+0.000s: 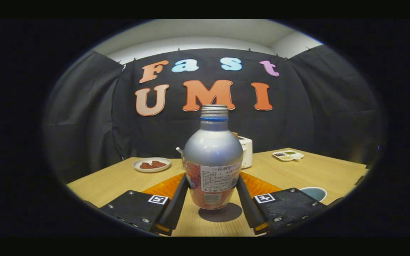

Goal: Take the bottle from table, then pour the juice into the cup, finally place the bottle on the coaster

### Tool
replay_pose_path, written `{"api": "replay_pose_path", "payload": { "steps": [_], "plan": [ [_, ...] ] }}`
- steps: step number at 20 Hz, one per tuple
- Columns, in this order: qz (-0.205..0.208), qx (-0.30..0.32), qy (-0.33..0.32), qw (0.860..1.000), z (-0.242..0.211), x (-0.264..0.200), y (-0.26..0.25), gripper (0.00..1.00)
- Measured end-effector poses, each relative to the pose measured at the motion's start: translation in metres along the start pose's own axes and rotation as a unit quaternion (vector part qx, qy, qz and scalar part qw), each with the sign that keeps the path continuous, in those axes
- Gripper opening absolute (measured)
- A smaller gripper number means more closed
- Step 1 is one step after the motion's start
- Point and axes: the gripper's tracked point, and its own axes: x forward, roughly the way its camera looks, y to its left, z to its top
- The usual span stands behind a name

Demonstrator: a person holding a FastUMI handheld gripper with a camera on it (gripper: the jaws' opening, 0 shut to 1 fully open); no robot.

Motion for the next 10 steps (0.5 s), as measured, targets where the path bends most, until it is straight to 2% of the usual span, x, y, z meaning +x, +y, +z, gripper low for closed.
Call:
{"api": "replay_pose_path", "payload": {
  "steps": [5, 10],
  "plan": [
    [0.003, -0.065, 0.036, 0.997, -0.029, 0.005, 0.007, 0.73],
    [-0.002, -0.079, 0.055, 0.995, -0.044, 0.010, 0.005, 0.73]
  ]
}}
